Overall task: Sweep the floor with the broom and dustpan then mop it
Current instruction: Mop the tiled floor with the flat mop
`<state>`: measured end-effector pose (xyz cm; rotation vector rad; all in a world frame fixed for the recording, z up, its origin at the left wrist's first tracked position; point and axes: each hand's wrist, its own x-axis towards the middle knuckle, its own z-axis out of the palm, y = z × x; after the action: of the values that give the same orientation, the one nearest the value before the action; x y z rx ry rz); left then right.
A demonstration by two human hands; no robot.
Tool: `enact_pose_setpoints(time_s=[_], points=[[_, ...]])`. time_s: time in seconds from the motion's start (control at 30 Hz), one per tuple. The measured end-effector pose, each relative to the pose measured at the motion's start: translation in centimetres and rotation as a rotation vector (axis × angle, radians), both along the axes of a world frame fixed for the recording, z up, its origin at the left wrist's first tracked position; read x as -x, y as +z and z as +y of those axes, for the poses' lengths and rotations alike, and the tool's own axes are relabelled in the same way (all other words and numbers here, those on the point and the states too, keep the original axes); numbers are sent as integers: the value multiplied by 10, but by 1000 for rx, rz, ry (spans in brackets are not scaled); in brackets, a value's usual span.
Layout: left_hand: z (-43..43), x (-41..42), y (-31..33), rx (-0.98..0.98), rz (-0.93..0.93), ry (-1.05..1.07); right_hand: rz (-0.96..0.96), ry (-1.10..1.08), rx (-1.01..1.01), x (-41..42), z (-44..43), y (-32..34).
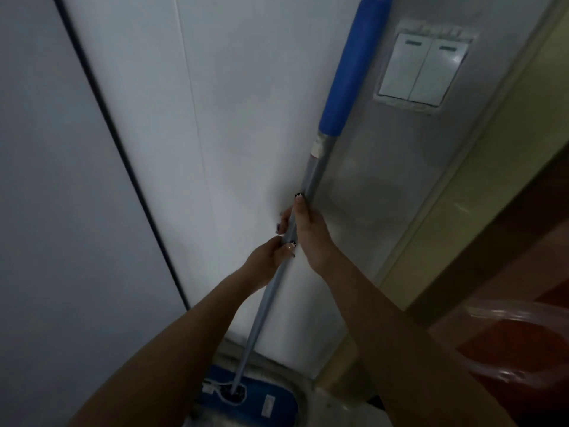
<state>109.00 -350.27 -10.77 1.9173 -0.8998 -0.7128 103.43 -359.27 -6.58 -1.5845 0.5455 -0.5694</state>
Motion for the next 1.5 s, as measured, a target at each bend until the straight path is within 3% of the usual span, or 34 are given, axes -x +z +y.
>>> enact_pose_setpoints(time_s=[0.3,0.5,0.67,0.93,1.5], points=[[31,-3,16,133,15,69,-53,35,109,-10,28,19],[49,-24,44,178,-38,9,-67,78,218,-26,45,57],[61,-21,65,313,36,5,-115,36,264,-29,61,81],[60,-3,88,349,50,-21,-155,20,287,-13,65,107],[15,161,115,380,-17,135,-238,225,234,140,8,135]])
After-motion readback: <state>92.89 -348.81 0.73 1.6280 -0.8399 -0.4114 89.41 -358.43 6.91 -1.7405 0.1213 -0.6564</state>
